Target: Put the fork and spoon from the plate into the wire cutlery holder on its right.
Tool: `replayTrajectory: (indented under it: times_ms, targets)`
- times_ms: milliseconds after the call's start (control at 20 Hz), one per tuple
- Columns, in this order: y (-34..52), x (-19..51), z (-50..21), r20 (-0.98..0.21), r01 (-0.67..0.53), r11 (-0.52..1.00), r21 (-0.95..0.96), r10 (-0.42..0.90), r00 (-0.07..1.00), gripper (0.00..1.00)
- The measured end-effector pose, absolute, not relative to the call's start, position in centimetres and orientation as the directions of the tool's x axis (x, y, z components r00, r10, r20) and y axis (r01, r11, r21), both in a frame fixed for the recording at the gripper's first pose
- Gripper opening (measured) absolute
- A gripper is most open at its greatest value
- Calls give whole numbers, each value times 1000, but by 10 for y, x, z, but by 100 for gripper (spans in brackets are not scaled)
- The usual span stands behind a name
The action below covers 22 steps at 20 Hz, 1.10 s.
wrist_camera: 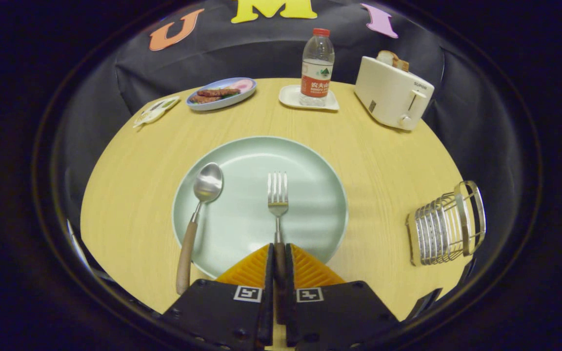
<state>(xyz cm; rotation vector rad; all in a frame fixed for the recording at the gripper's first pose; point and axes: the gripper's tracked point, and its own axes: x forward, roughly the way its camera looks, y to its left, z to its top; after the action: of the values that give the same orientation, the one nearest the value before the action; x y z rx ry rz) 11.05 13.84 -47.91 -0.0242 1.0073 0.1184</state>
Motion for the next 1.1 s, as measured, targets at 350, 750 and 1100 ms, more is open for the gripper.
replayTrajectory:
  times_ms: [350, 750, 1100]
  targets:
    - [139, 100, -439, -803, -190, 981, 26, 134, 581, 4]
    - [113, 79, -365, -744, -198, 978, 69, 183, 642, 4]
    - [61, 64, -340, -692, -178, 982, 66, 174, 701, 4]
